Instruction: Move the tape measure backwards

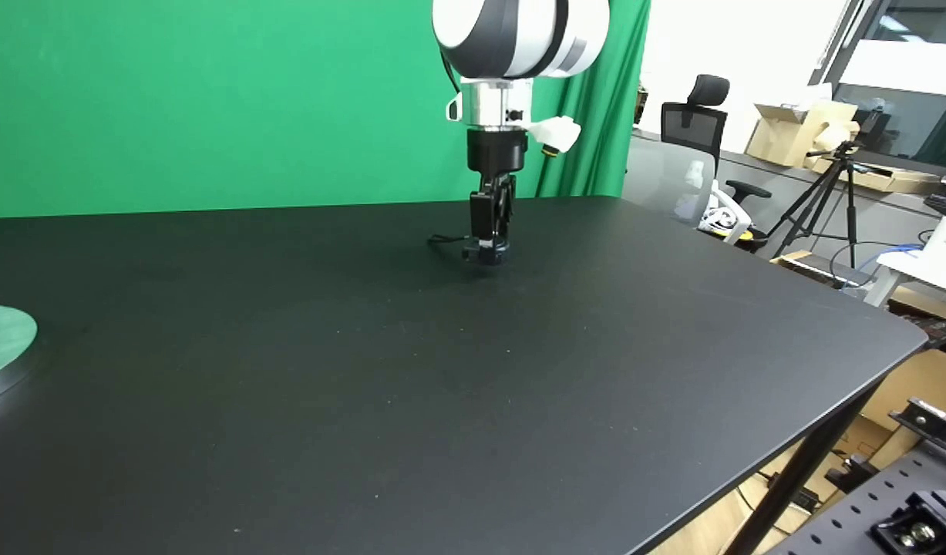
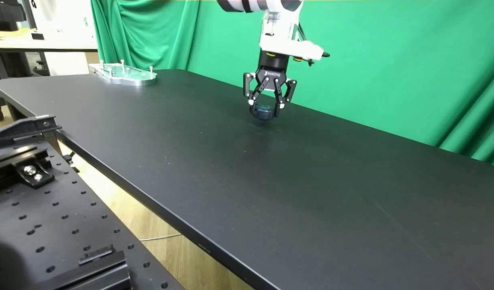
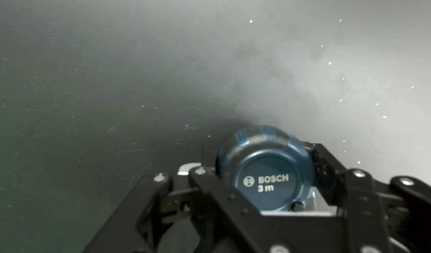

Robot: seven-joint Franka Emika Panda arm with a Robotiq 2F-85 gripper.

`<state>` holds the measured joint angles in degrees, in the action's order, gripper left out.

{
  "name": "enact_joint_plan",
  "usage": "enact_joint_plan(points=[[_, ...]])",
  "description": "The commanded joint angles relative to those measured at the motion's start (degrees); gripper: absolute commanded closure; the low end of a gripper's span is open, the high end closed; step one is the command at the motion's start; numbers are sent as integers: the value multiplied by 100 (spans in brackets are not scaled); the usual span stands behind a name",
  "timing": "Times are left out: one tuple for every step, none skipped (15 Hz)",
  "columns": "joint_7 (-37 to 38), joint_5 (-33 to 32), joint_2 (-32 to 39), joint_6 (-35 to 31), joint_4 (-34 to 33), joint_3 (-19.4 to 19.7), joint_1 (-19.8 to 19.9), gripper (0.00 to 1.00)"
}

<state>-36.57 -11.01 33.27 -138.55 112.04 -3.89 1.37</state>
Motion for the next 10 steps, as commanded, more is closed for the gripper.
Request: enact_joint_plan(points=[[133,3,206,95,-327,-34,53,58],[129,6,243,90,-362,-37,62,58],[113,18,269,103,-387,-48,77,58],[97,21,287,149,-415,-56,82,24],[96,8,286,144,-411,-56,78,7],[97,1,276,129,-399,-59,77,3],[89,-5,228,128,-354,-69,71,0],[71,8,173,148,-309,-89,77,0],[19,69,86,168,-225,-148,113,0],[-30,129,8,205,-150,-209,145,0]])
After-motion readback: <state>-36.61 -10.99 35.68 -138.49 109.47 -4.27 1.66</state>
